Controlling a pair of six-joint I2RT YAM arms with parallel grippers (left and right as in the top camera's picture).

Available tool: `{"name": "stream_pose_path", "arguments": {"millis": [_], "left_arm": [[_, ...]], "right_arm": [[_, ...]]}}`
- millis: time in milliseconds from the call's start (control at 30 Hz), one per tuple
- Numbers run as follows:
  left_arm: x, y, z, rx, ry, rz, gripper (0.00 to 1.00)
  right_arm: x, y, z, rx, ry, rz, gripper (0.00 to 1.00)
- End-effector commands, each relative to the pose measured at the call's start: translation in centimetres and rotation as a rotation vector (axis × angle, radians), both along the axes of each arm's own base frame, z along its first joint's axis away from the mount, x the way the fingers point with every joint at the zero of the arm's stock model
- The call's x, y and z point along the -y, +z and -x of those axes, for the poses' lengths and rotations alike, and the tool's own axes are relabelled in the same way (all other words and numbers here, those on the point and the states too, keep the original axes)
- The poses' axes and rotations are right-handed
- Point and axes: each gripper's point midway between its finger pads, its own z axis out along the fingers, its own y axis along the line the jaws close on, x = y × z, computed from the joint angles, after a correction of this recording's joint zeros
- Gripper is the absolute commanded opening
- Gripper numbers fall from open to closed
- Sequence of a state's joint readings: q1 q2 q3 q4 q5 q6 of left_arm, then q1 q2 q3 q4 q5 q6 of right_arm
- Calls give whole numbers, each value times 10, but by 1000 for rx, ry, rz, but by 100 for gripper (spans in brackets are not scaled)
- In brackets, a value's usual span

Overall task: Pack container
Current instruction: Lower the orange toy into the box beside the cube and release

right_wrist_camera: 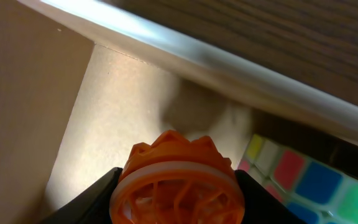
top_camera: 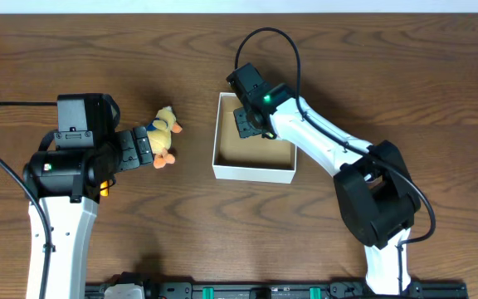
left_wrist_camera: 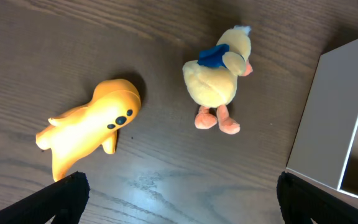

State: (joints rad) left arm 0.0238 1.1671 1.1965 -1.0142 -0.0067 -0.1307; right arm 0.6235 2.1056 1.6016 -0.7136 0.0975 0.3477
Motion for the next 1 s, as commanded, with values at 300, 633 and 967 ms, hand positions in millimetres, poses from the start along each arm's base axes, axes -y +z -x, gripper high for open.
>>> {"name": "stream_pose_path", "arguments": {"millis": [300,633,967], "left_arm": [[-2,4,-2,6,2,-6,98],[-2,4,-1,2,2,-6,98],[-2,4,-1,1,2,-6,98]], "right_arm": [[2,-6,-7,11,3,25,16],[4,-6,-6,5,-2,31,25],[29,-8,-10,1,-116,80,33]]}}
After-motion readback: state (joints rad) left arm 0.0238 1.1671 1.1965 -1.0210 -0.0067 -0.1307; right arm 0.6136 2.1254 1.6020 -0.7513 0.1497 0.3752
